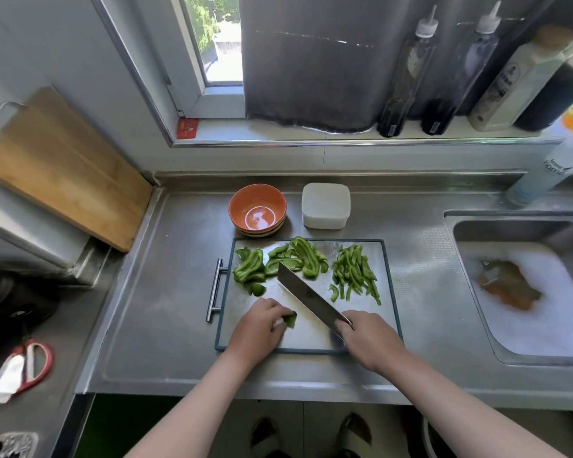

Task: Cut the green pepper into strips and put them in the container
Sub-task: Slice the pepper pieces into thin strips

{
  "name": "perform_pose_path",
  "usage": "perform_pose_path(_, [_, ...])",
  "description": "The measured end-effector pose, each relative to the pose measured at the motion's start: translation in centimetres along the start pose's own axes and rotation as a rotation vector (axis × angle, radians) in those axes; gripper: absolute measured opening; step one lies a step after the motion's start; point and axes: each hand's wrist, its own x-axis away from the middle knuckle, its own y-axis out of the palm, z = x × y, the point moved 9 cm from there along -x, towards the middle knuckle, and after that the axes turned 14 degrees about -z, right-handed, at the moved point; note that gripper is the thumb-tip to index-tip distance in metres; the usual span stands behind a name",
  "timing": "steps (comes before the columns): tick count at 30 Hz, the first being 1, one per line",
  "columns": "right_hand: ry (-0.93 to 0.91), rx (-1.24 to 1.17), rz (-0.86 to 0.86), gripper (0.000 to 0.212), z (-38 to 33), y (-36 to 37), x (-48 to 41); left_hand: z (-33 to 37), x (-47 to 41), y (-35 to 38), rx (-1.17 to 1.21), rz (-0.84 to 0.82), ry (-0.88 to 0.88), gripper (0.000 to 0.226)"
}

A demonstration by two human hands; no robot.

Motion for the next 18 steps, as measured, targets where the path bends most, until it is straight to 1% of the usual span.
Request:
perform_pose_path(3, [-0.005,0.012,-0.002,0.033,-0.2,-0.2,0.0,0.8,-0.3,0.9,-0.036,0.073,-0.035,0.021])
perform_pose_path(6, [-0.015,0.075,0.016,0.035,-0.5,-0.6,0.0,2.2,-0.6,1.4,-0.034,0.149,-0.059,0.027])
perform_pose_path(9, [-0.021,0.152,0.037,0.033,-0.4,-0.9,0.1,3.4,-0.4,1.7,0.006,0.192,0.045,0.022])
perform_pose_path(12, [-0.052,0.192,0.042,0.027,-0.3,-1.1,0.2,4.0,-0.1,2.0,-0.058,0.228,0.161,0.009])
perform_pose_path(13, [-0.069,0.211,0.040,0.025,-0.4,-1.0,0.3,4.1,0.0,2.1,-0.082,0.252,0.179,0.010])
perform_pose_path(16, [-0.105,0.270,0.033,0.024,-0.9,-0.7,0.5,4.2,-0.3,2.1,-0.099,0.306,0.174,0.024])
perform_pose_path(18, [-0.125,0.316,0.043,0.026,-1.1,-0.7,0.5,4.1,-0.5,2.2,-0.099,0.324,0.154,0.025])
